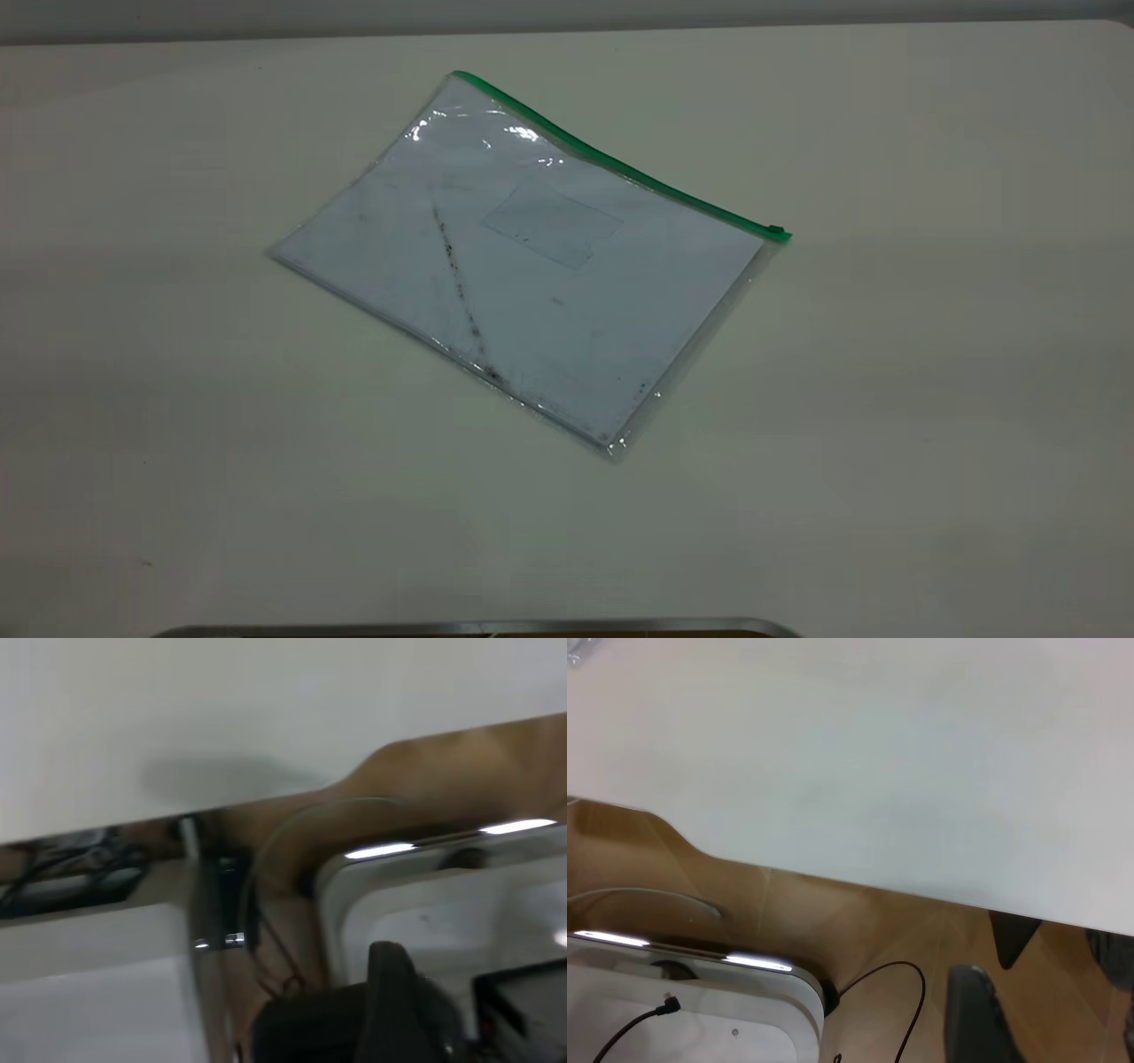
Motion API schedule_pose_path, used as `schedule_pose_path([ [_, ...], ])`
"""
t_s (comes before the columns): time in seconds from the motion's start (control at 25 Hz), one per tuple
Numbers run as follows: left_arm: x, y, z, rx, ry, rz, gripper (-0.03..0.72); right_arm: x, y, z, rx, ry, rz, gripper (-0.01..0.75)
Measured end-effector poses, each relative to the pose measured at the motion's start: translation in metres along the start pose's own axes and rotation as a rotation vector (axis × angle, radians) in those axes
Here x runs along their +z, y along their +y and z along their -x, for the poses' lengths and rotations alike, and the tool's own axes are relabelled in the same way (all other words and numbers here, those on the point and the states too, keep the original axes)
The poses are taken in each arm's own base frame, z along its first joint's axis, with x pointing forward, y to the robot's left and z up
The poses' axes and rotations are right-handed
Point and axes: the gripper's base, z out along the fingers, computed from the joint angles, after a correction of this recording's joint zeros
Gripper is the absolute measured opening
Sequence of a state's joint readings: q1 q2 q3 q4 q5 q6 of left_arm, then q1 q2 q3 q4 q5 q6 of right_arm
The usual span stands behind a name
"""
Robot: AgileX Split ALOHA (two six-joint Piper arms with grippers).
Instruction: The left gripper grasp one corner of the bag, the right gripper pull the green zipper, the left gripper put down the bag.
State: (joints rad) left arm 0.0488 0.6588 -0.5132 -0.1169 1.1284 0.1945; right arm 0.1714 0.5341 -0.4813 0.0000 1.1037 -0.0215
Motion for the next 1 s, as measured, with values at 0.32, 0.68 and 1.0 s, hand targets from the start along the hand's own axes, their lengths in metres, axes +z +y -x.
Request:
schedule_pose_path([
  [0.32,-0.019,-0.001,-0.035,-0.07,-0.274,0.108,0.52,0.0,0.0,0.0,0.001,0.0,0.0,0.44],
  [0.68,-0.033,-0.008,-0.073,-0.056,-0.563,0.138,0.519,-0.014,-0.003,-0.011,0.07,-0.122,-0.034,0.44],
  [1.0,-0.034,-0.01,-0.084,-0.052,-0.635,0.145,0.519,-0.049,0.002,-0.053,0.148,-0.482,-0.131,0.44],
])
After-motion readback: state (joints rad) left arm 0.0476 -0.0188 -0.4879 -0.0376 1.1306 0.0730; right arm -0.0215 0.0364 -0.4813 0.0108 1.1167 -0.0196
